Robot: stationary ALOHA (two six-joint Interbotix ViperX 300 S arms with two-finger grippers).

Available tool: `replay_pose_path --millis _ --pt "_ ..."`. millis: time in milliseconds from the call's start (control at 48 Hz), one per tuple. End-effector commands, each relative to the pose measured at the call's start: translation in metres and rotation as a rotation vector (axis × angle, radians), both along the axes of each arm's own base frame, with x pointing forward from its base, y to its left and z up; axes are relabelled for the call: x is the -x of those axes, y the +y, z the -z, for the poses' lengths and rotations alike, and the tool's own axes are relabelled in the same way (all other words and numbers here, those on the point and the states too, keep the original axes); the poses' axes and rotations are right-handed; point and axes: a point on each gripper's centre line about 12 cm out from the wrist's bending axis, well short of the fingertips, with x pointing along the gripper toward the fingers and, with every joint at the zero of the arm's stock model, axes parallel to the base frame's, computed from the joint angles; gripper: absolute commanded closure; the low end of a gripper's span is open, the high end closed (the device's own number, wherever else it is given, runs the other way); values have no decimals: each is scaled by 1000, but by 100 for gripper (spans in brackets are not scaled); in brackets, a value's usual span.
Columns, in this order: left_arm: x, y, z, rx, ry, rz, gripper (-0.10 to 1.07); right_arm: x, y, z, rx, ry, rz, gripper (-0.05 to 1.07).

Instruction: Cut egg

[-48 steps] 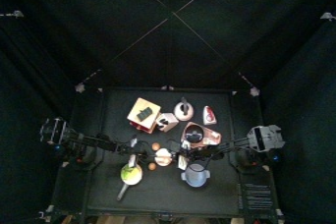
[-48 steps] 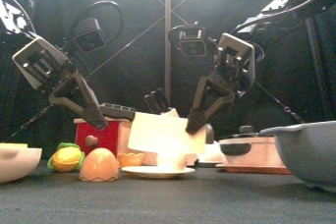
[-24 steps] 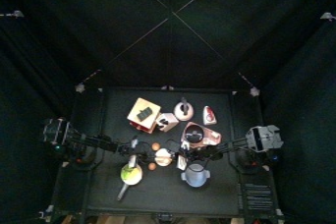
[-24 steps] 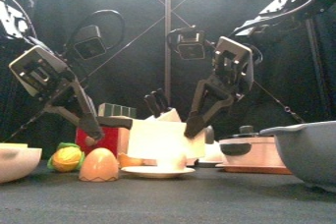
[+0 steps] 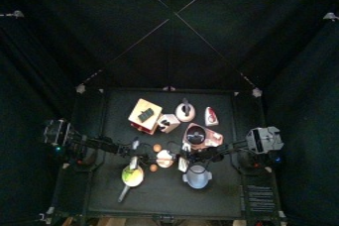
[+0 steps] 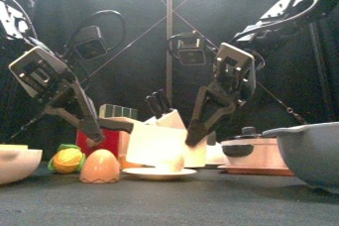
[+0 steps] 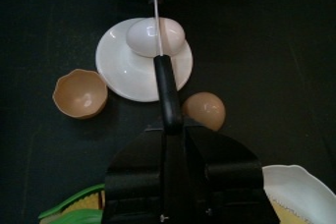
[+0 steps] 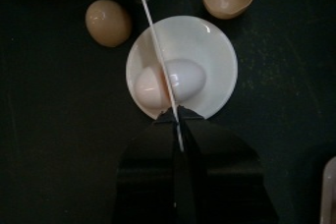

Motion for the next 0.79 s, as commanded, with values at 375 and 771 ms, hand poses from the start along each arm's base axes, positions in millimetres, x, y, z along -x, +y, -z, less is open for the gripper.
replay_pose_path --millis 375,771 --pt "-9 -4 -15 0 -55 14 51 -6 -7 -16 8 -31 25 65" --pt "-9 -5 -62 -15 -210 43 51 1 -13 -56 43 -86 57 65"
